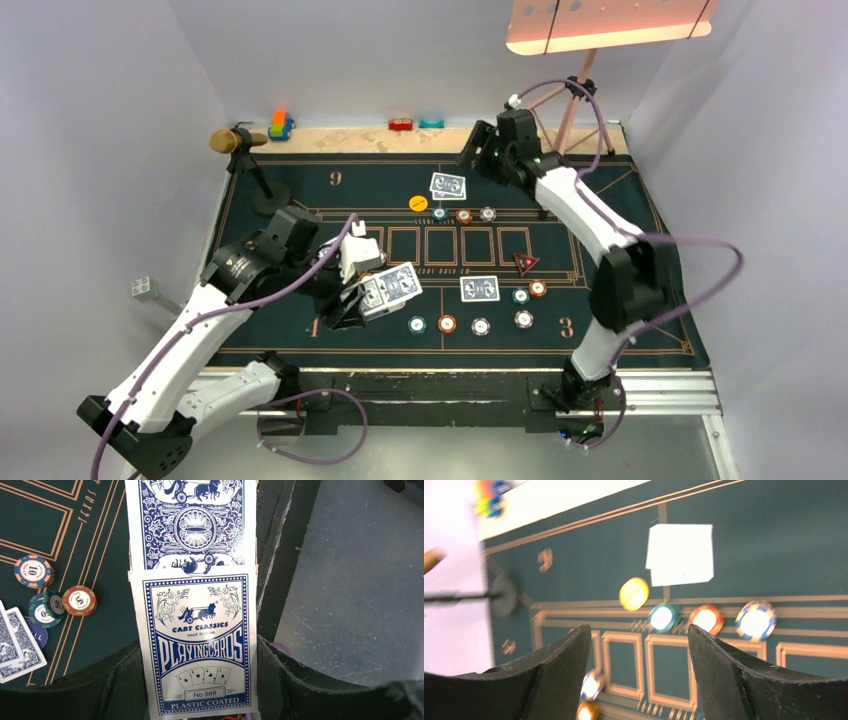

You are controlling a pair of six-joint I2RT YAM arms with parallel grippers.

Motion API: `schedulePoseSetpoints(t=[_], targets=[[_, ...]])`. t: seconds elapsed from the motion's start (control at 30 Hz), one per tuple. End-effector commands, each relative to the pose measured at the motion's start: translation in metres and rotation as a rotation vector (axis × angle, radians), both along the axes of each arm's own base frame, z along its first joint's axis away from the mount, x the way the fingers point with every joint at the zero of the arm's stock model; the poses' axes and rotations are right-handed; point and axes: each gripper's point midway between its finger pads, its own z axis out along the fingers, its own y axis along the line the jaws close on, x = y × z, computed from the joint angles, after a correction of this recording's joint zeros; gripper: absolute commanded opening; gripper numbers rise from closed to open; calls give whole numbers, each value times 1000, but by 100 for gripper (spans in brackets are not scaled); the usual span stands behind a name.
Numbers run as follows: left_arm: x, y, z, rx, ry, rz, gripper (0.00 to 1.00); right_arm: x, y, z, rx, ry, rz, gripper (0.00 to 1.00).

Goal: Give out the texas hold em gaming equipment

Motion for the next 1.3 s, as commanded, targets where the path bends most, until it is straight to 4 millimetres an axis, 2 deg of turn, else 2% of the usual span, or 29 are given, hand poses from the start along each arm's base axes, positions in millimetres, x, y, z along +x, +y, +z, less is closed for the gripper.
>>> schedulePoseSetpoints(t=[0.0,0.07,0.1,0.13,0.23,0.33,0.47,0.63,0.8,0.93,1.27], targets=[[-3,-4,15,-38,-8,-28,22,-90,31,61,51,-93,165,75],[-6,-3,11,-29,8,-41,22,-131,38,71,79,-85,234,76],[-6,-3,10,-25,9,-39,22,-155,43,85,130,-106,294,77],[-5,-2,9,-20,6,-39,22,-175,47,87,180,-106,350,80],[-1,-3,11,-25,-16,-35,22,-222,59,95,331,-113,482,86],[1,-4,16,-32,-32,-32,22,-257,74,97,421,-92,621,89],[2,-2,16,-26,-43,-28,22,-286,99,96,470,-69,743,91],[4,-1,13,-10,-39,-22,22,-294,124,90,483,-46,814,94],[5,-1,13,-7,-43,-21,22,-302,145,92,532,-38,871,95],[5,-1,12,-3,-42,-23,22,-311,159,82,533,-5,914,96],[11,-4,16,-17,-56,-12,22,-316,164,64,535,42,934,98]])
